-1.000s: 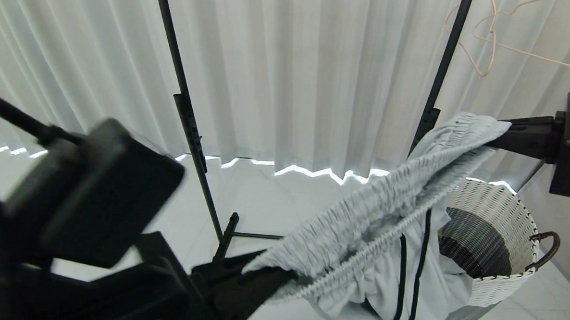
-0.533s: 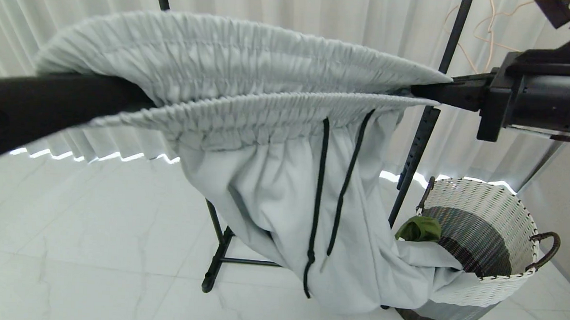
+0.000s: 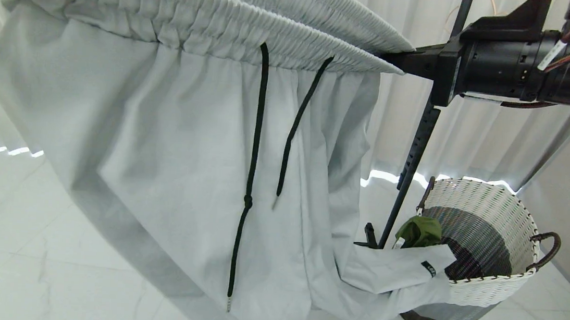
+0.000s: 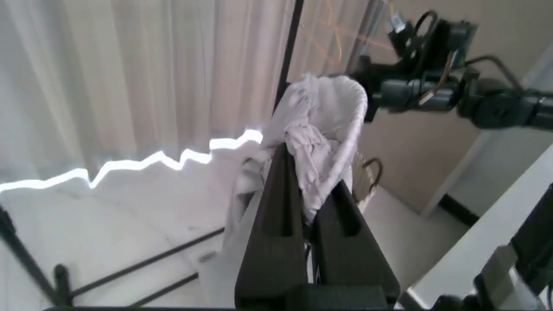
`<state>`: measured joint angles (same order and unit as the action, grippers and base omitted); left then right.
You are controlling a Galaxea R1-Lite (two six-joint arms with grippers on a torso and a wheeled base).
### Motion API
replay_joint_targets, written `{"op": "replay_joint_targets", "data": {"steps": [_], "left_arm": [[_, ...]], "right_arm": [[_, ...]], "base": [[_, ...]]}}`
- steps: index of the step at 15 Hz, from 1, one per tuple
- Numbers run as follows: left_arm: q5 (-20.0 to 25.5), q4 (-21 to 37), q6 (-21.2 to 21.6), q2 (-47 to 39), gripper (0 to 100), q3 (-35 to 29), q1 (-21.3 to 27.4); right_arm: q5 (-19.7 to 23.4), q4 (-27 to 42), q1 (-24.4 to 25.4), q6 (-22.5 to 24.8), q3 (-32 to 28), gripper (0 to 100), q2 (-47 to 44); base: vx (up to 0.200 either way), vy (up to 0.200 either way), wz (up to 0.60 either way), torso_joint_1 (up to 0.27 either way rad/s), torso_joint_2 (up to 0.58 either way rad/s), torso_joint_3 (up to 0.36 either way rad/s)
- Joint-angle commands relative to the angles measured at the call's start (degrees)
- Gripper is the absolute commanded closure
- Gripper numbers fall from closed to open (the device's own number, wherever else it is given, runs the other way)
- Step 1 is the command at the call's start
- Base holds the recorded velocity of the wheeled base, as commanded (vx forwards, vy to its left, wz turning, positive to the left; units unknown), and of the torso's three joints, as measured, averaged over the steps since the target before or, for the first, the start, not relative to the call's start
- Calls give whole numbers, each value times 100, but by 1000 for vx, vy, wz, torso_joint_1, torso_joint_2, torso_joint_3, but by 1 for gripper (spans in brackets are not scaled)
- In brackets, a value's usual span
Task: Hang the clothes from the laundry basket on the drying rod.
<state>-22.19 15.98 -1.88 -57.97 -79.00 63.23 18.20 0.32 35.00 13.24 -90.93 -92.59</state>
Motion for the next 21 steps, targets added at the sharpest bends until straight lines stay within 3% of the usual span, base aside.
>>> {"op": "replay_joint_targets", "data": {"steps": [1,4,8,10,14,18,21], "left_arm": [[-14,168,47,-13,100,130,-197],[-14,168,680,-277,100,455,-804],[-23,98,812,-848,100,235,-813],[-23,72,829,-1112,100,156,-813],[-163,-262,856,-1384,100,235,-874],[-330,-271,873,-1621,100,104,-865],[-427,-280,944,-1709,100,-2,-751]], "right_arm": [[-97,12,7,-14,-13,100,65],[-677,399,-2,-32,49,100,408],[-1178,1691,-2,-49,102,100,1349],[-1433,2069,-19,-129,453,100,1981],[-2119,1972,-11,-146,1482,100,2755],[-2163,1559,16,-129,1596,100,2746],[-2198,1146,385,-120,1939,100,2720]], "base": [[0,0,0,0,0,0],[0,0,0,0,0,0],[0,0,0,0,0,0],[0,0,0,0,0,0],[0,0,0,0,0,0],[0,0,0,0,0,0],[0,0,0,0,0,0]]}}
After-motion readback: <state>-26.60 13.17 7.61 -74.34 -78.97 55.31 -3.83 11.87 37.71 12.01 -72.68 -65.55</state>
